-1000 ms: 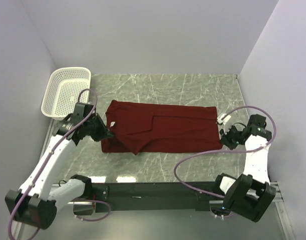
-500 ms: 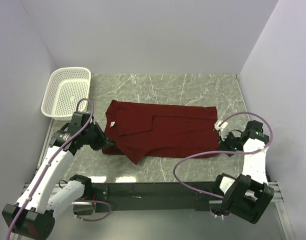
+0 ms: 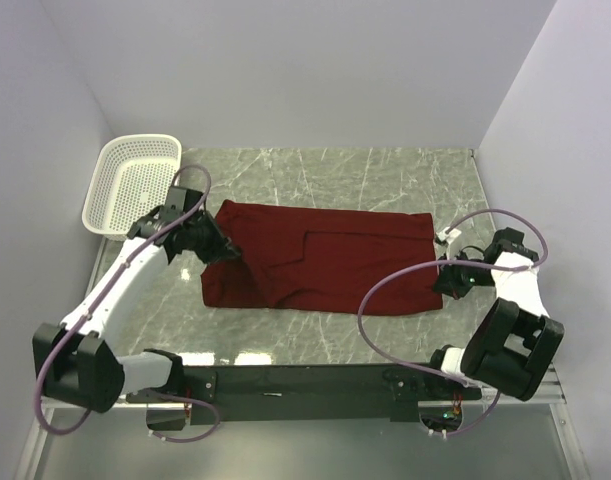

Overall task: Fold and stack the t-shirts
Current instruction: Fold the tshirt

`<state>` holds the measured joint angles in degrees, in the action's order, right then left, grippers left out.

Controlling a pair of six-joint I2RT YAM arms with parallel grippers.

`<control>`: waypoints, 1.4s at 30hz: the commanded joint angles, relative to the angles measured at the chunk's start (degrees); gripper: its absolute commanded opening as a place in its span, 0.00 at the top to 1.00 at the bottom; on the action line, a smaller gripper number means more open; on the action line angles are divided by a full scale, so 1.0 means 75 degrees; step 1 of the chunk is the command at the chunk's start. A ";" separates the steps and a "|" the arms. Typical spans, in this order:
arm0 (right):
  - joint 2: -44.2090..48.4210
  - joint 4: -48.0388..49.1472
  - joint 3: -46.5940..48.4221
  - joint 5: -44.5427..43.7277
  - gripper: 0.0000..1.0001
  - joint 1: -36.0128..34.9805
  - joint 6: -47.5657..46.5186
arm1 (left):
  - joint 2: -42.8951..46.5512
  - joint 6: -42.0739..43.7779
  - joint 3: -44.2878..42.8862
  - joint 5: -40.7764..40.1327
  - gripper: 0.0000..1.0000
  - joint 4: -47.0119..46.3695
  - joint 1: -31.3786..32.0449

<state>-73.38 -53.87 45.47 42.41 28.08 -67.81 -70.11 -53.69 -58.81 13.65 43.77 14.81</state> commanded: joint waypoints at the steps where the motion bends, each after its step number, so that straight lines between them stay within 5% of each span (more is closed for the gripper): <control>1: -0.0257 0.0443 0.0452 0.0298 1.00 0.0042 0.0392 | -0.0343 0.0198 -0.0701 -0.0109 1.00 -0.0457 0.0018; 42: -0.1336 0.1780 0.0710 0.0064 1.00 0.0054 0.1612 | -0.1996 0.0585 -0.1698 -0.0203 0.99 -0.0726 -0.0603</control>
<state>-82.61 -42.24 48.84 42.28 28.12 -56.40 -84.68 -50.24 -68.82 11.81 40.05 10.68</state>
